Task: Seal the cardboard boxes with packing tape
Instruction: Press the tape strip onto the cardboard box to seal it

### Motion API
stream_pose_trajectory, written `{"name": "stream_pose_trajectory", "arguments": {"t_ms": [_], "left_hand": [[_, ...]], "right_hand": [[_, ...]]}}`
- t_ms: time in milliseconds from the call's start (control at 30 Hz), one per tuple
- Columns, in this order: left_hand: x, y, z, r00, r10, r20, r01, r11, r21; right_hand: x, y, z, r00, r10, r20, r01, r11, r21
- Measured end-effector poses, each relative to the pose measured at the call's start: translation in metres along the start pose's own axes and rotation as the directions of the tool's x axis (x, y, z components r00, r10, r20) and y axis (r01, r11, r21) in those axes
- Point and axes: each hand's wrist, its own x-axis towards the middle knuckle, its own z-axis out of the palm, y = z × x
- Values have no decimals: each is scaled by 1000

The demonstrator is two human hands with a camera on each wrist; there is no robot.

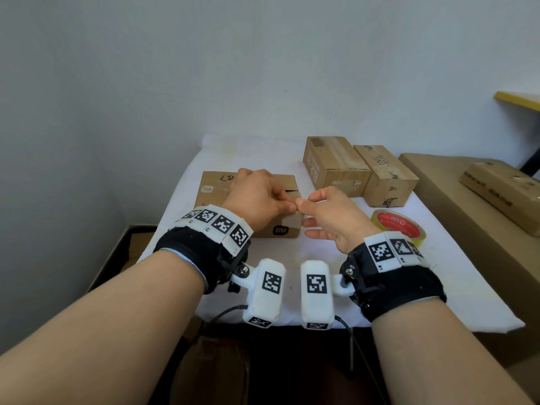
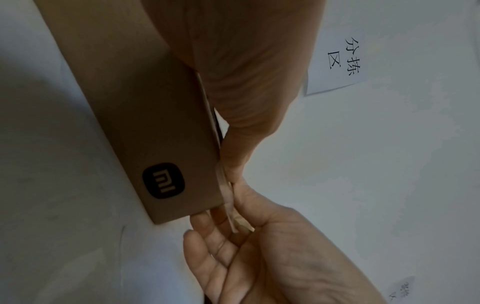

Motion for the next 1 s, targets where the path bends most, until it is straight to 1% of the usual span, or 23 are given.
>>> {"name": "stream_pose_trajectory", "arguments": {"t_ms": [133, 267, 433, 567, 733, 900, 1000], "left_hand": [[0, -2, -1, 1000, 26, 18, -25, 999, -24], [-1, -2, -2, 999, 46, 29, -46, 999, -25], [-1, -3, -2, 997, 64, 42, -64, 998, 5], [-3, -3, -3, 995, 85, 53, -88, 995, 48], [-5, -5, 1, 992, 125, 10, -125, 989, 82], [-8, -4, 5, 986, 165, -26, -160, 978, 132], [-9, -3, 5, 984, 174, -37, -167, 975, 145]], "right_hand": [[-1, 2, -4, 999, -17, 37, 17, 1000, 17], [-2, 5, -7, 994, -40, 100, 37, 999, 33], [0, 10, -11, 986, -98, 135, 95, 995, 27], [2, 12, -11, 975, -185, 119, 191, 981, -42], [4, 13, -12, 943, -321, 90, 332, 930, -158], [5, 14, -14, 911, -400, 102, 412, 882, -228], [6, 15, -14, 897, -432, 94, 442, 866, -235]]}}
